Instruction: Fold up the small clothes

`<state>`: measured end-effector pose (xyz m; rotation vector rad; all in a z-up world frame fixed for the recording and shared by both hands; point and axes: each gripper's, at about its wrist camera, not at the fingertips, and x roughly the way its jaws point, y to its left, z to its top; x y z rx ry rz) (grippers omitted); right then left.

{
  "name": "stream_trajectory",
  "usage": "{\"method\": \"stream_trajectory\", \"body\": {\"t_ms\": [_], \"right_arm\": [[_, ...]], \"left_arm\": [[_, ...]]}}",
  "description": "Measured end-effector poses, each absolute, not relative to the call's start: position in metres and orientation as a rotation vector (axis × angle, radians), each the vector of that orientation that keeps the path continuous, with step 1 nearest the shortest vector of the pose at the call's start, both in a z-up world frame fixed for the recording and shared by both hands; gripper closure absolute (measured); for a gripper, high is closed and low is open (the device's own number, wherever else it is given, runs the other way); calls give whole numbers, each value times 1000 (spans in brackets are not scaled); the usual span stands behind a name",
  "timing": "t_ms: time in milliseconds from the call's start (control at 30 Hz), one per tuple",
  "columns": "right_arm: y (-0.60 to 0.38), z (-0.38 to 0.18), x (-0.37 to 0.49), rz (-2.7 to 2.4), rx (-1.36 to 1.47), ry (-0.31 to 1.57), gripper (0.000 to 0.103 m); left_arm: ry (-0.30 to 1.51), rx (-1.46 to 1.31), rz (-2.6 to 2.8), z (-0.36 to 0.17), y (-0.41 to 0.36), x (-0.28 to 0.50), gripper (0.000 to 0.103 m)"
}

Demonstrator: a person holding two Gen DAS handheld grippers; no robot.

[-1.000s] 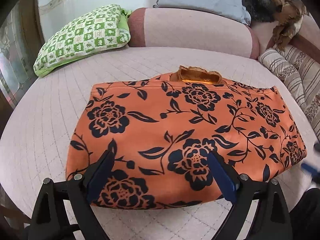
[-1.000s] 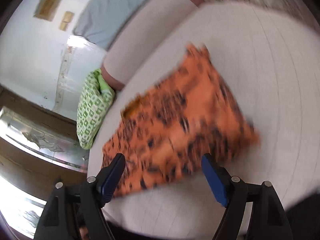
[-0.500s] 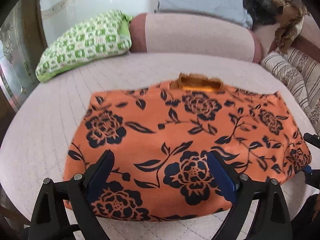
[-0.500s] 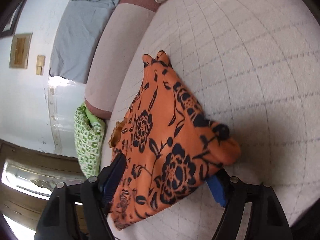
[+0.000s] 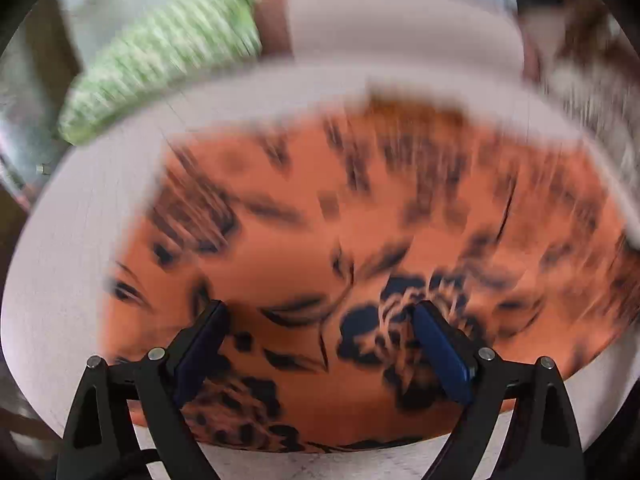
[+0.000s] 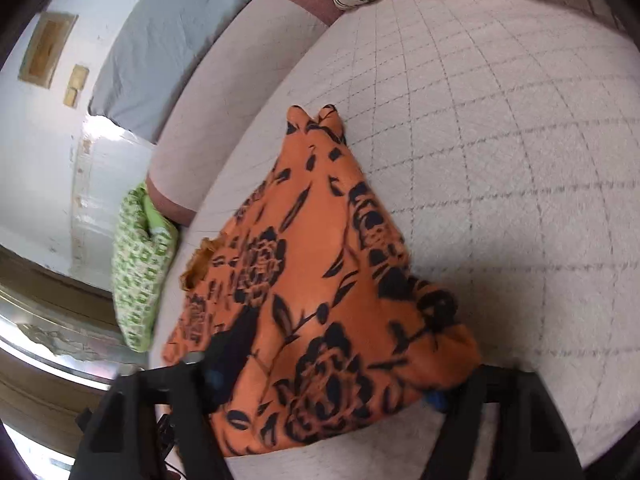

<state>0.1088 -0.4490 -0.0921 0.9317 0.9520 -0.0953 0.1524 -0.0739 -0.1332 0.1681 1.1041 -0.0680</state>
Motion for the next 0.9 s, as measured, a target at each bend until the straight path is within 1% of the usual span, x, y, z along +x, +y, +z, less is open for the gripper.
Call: {"method": "stream_trajectory", "body": {"t_ms": [33,67,100,133,167,200,233,333,400,433,500,533,600,633,667,700,733,800,900], "right_arm": [[-450,-94,115,-79,933,982,69],[-449,-93,119,-73,922,1002,84],[-447,-88,123,-75,887,1007,87],[-438,-72,127,-70,808,997,88],[-431,-60,129,-59,774,983,90],[-419,-40,133,-33,720,956,90],[-396,-9,136,1,618,911,91],[-329,47,142,101,429,837,91],[-276,72,142,177,323,808,91],[-239,81,142,234,271,804,91],[-190,77,141,297,199,826,91],[-160,65,143,324,166,859,91],[-112,27,152,356,105,966,90],[-85,-7,159,384,71,1041,90],[-73,-29,163,394,57,1103,90],[-65,-60,169,398,90,1201,89],[-66,-68,170,396,139,1204,89],[-70,-55,172,393,168,1184,89],[-73,-17,176,418,151,1126,90]], "left_arm": [[1064,178,-71,-132,-74,150,8],[1070,175,-71,-130,-74,151,9],[1088,141,-77,-126,-70,154,9],[1101,107,-87,-123,-65,156,12],[1103,67,-95,-117,-57,157,18],[1090,13,-91,-108,-45,156,18],[1063,-60,-73,-96,-28,153,18],[931,-216,-15,-57,23,137,18],[810,-274,122,-30,70,118,18],[781,-289,176,-25,86,111,18],[738,-342,321,-23,125,95,18],[737,-369,368,-28,141,90,18],[778,-406,422,-45,163,85,18],[811,-449,432,-53,172,86,19],[829,-497,416,-57,178,87,19],[824,-507,400,-56,178,88,19],[813,-492,390,-54,175,87,19],[795,-455,373,-53,170,85,19],[795,-477,359,-53,172,88,19]]}}
